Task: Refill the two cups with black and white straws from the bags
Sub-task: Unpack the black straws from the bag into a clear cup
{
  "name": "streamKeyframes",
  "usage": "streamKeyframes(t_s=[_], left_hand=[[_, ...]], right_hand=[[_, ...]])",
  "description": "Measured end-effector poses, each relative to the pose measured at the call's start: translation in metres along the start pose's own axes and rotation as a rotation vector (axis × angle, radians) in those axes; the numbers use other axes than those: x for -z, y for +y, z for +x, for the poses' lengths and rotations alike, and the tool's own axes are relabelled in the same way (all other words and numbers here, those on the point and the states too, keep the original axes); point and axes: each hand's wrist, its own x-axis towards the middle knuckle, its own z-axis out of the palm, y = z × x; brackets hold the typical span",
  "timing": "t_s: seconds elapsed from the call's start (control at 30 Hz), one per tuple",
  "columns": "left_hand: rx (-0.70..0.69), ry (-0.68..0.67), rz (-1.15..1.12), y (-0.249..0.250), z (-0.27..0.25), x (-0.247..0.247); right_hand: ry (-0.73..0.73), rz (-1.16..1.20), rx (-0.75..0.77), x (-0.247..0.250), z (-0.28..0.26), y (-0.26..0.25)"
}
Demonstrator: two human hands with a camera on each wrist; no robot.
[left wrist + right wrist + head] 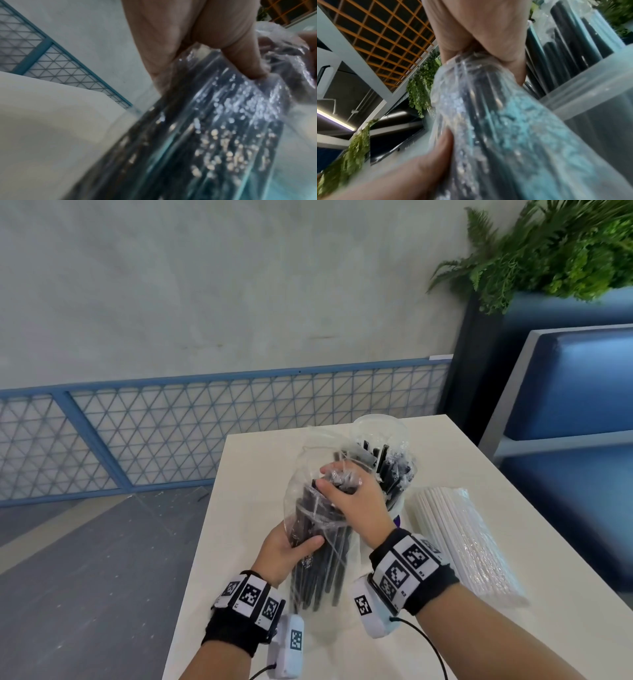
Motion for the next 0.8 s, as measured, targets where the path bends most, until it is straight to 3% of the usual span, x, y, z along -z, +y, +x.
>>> streamKeyframes(t_s=[0.3, 0.53, 0.67, 0.8], left_hand=[[0.073, -0.021, 0.058, 0.003, -0.006, 0.001], [0.000, 0.081, 0.080, 0.008, -0.001, -0.009], [-0.012, 0.054, 0.087, 0.009, 0.000, -0.011], [-0.010, 0.049, 0.098, 0.004, -0.001, -0.011]], right_hand=[[0.112, 0.131, 0.027, 0.006, 0.013, -0.021], [0.062, -0.032, 0.018, 0.006, 0.009, -0.022], [-0.012, -0.178, 0.017, 0.002, 0.000, -0.008], [-0.010, -0.134, 0.011, 0.002, -0.007, -0.008]])
